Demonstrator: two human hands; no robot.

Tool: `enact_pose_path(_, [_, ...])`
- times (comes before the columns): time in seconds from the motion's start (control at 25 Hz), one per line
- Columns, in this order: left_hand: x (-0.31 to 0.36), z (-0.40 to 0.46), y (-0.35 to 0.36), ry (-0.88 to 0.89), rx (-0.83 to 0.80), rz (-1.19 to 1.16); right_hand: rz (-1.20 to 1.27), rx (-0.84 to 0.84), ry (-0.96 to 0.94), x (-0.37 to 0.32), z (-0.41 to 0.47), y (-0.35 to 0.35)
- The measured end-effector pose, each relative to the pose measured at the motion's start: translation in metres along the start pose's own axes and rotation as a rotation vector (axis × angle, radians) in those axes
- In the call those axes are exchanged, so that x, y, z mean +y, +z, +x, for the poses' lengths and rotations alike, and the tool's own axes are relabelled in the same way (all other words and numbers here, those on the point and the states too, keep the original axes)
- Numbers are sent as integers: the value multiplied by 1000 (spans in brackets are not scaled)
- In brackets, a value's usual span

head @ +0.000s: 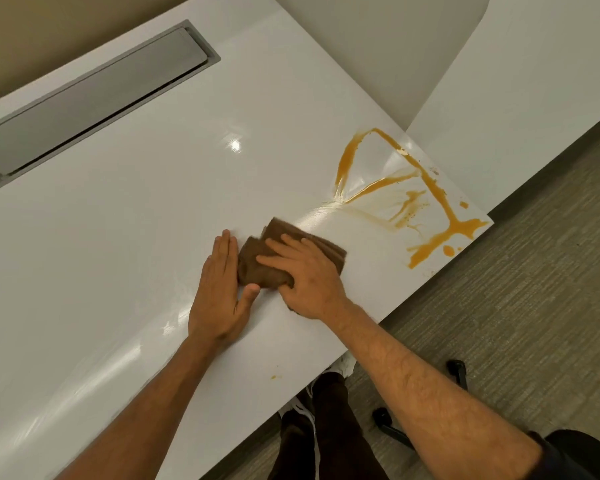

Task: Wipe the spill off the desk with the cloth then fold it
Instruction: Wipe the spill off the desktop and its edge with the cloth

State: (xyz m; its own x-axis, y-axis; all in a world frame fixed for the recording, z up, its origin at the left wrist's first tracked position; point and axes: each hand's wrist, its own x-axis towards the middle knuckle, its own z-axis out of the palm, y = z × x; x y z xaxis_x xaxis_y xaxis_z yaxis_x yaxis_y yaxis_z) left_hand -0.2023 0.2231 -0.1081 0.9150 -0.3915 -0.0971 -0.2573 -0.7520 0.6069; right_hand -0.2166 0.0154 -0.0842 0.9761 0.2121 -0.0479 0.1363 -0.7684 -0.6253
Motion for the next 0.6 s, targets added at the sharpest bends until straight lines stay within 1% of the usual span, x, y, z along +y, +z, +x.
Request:
enact_pose_path(0.16, [0,-4,-4,22,1,-16,78,-179,-54,-9,-38,1])
enact_pose_path(0.24, [1,-5,-6,30,2,-42,135,-255,-30,-10,-63,-3])
enact_pose_path(0.28, [2,-5,-8,37,0,-59,182,-247,2,-9,-75,-9])
enact_pose_path(0.32, [2,-7,-10,44,-6,-76,266,-204,82,-7,-87,-16])
enact_pose_path(0.36, [3,-10,-13,49,-11,-89,399,-131,218,-3,-98,-25])
enact_pose_path(0.4, [2,-15,-15,50,-16,-96,583,-43,381,2,-107,-34])
enact_pose_path(0.44, [1,-24,-17,47,-21,-88,745,68,503,7,-115,-45])
enact_pose_path(0.48, [-2,-35,-19,43,-28,-63,834,218,557,13,-121,-54])
enact_pose_path(0.52, [-6,-48,-21,39,-35,-23,800,343,558,19,-126,-60])
enact_pose_path(0.56, [-12,-60,-23,32,-45,28,706,407,546,27,-129,-63])
enact_pose_path(0.6, [-17,-70,-26,23,-63,87,527,393,527,34,-130,-61])
